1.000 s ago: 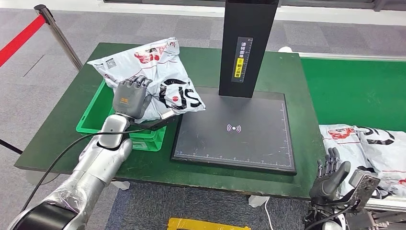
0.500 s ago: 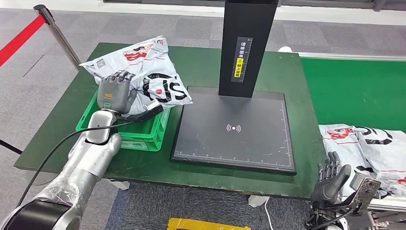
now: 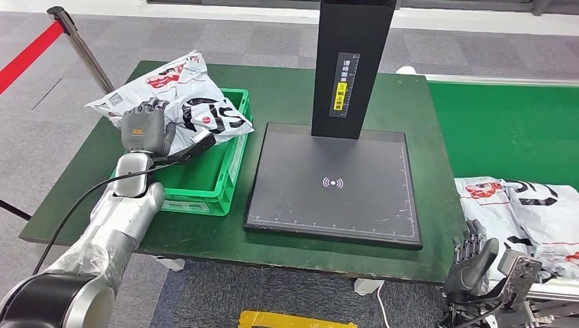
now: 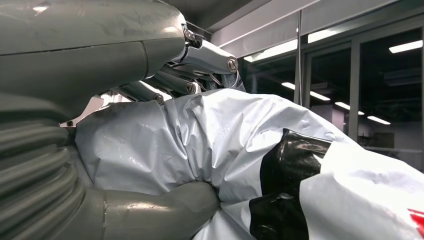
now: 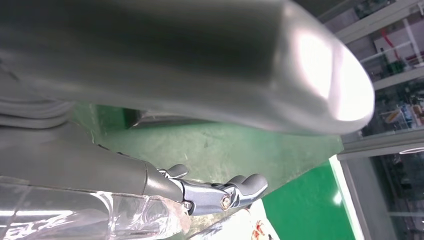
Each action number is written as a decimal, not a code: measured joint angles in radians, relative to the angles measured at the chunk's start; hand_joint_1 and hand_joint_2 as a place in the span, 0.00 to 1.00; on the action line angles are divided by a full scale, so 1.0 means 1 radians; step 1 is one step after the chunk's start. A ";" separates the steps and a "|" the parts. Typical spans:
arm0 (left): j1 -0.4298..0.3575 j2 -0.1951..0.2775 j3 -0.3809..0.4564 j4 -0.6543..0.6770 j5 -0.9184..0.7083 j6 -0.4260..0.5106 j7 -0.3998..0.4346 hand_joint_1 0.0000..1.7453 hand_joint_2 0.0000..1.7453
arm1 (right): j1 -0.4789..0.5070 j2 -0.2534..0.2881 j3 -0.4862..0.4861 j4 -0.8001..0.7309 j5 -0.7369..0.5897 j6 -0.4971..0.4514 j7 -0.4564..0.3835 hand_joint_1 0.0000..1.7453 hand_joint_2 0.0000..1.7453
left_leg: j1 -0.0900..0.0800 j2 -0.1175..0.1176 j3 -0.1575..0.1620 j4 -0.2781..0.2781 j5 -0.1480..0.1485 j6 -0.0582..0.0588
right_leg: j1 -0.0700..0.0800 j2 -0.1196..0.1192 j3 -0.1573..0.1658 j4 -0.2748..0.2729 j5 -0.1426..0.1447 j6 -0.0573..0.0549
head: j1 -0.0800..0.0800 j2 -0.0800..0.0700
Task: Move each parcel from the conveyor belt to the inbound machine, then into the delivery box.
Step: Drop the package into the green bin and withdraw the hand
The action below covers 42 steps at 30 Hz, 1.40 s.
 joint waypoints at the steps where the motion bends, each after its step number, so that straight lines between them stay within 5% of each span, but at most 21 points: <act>1: -0.001 0.000 0.003 0.004 0.000 0.000 0.000 1.00 1.00 | 0.000 0.001 0.000 -0.001 0.000 0.000 0.000 0.00 0.00 | 0.000 0.000 0.000 0.000 0.000 0.000 | 0.000 0.000 0.000 0.000 0.000 0.000 | 0.000 0.000; 19: -0.004 0.022 0.070 0.075 0.000 0.012 0.025 1.00 1.00 | 0.009 0.013 0.000 -0.004 0.021 0.020 0.008 0.00 0.00 | 0.000 0.002 0.000 0.000 0.000 -0.001 | 0.000 0.002 0.000 0.000 0.000 0.000 | 0.000 0.000; 23: 0.002 0.038 0.118 0.118 0.006 0.028 0.028 0.00 1.00 | 0.013 0.017 0.000 -0.003 0.031 0.028 0.013 0.00 0.00 | 0.001 0.002 0.000 0.000 -0.001 -0.002 | 0.001 0.002 0.000 0.000 -0.001 -0.001 | 0.000 0.000; 34: 0.042 0.043 0.172 0.182 0.006 0.066 0.055 0.00 1.00 | 0.011 0.018 0.000 0.000 0.035 0.033 0.018 0.00 0.00 | 0.001 0.001 0.000 0.000 -0.001 -0.002 | 0.001 0.001 0.000 0.000 -0.001 -0.001 | 0.000 0.000; 38: 0.042 0.043 0.177 0.191 0.003 0.068 0.056 0.00 0.00 | 0.011 0.018 0.000 0.000 0.036 0.033 0.018 0.00 0.00 | 0.001 0.001 0.000 0.000 -0.001 -0.002 | 0.001 0.001 0.000 0.000 -0.001 -0.001 | 0.000 0.000; 42: 0.042 0.043 0.188 0.201 0.010 0.070 0.041 0.00 0.00 | 0.009 0.018 0.000 0.000 0.041 0.033 0.020 0.00 0.00 | 0.001 0.001 0.000 0.000 -0.001 -0.002 | 0.001 0.001 0.000 0.000 -0.001 -0.001 | 0.000 0.000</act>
